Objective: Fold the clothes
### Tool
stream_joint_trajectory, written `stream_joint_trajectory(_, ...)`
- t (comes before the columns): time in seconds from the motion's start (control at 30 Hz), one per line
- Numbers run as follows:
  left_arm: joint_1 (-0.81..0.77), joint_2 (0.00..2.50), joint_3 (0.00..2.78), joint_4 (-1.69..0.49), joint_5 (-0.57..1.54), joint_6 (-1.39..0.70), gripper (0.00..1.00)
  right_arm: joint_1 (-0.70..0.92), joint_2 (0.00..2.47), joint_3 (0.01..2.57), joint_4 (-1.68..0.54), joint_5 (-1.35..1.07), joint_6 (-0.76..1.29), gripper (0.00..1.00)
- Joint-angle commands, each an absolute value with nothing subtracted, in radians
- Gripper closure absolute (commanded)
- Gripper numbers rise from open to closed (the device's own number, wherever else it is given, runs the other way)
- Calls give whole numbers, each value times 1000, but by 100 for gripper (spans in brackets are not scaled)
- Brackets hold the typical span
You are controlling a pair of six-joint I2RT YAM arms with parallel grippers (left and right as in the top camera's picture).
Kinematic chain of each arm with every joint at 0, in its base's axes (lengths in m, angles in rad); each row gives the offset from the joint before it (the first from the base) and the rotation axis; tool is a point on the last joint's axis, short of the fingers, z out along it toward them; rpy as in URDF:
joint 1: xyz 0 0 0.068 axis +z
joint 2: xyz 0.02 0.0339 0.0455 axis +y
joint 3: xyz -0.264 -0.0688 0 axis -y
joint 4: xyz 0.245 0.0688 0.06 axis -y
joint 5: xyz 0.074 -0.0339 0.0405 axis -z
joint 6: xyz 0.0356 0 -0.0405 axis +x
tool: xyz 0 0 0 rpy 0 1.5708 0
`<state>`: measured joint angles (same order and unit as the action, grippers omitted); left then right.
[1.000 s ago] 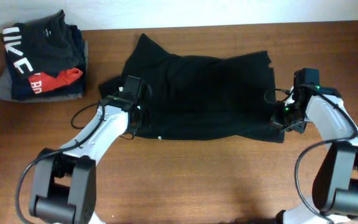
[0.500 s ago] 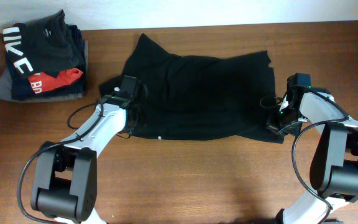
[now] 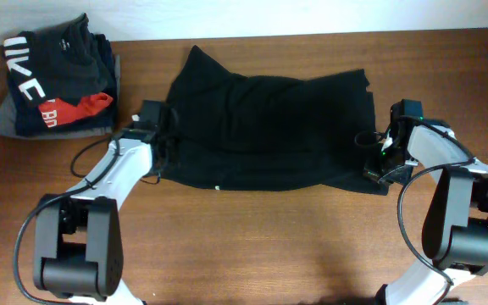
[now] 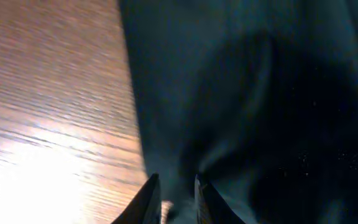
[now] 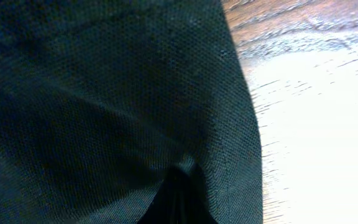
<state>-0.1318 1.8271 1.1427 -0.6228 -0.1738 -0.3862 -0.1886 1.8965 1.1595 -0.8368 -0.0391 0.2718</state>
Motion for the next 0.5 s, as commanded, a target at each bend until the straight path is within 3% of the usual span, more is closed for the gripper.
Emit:
stream_joint_trajectory(0.0,-98,1838,1157,-617,-192,-364,80,-192,1937,1146,-836,62,270,96)
stream_joint_trajectory(0.13,-62,1838,1157,-617,-191,-363,80,-192,1937,1146,-834,58,270,96)
stream_joint_trajectory(0.3,-45,1821,1205,-704,-183,-365,99,-192,1937,1146,-834,58,270,96)
stream_joint_trajectory(0.47,-66,1747,1298,-822,-115,-364,100,-192,1937,1146,-830,57,270,96)
